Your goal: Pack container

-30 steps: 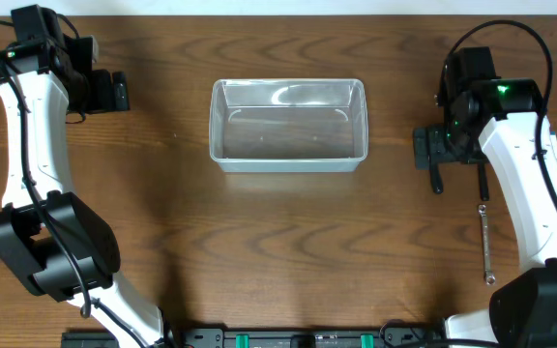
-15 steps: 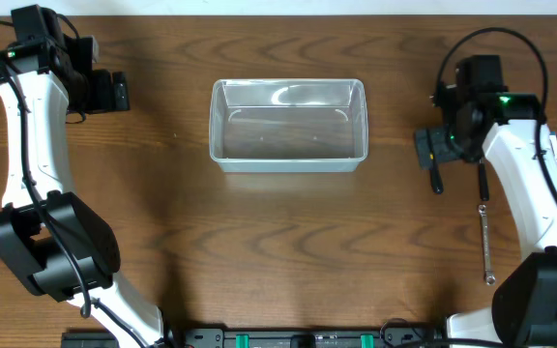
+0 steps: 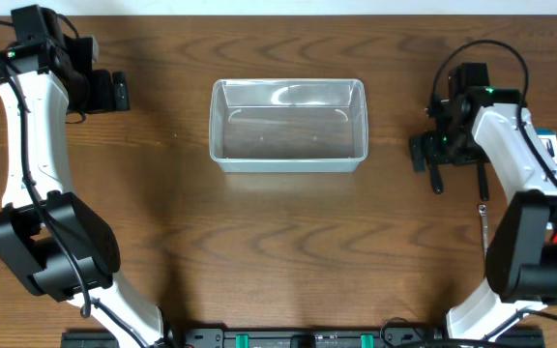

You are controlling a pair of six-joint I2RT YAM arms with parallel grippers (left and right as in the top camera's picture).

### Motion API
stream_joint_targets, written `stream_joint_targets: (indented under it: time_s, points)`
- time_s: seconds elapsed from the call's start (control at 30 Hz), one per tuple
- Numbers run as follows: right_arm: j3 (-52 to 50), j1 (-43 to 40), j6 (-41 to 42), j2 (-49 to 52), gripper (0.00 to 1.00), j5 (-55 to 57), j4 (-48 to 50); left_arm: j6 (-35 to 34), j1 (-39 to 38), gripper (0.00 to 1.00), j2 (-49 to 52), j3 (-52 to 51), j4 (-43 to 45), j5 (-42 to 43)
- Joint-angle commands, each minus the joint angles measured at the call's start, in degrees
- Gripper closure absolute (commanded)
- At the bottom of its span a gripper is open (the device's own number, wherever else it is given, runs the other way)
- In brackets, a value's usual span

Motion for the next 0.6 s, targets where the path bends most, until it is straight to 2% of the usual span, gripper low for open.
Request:
stream_joint_targets:
  time_s: [0.0,0.57]
  points:
    - [-0.1,0.2,1.4,0.6,0.01,-1.0,-0.1,0.5,0.1,0.02,0.4,-0.4,-0.2,-0.7]
    - [-0.1,0.2,1.4,4.0,0.01,-1.0,0.8,0.5,0.1,0.02,0.4,-0.4,-0.2,-0.7]
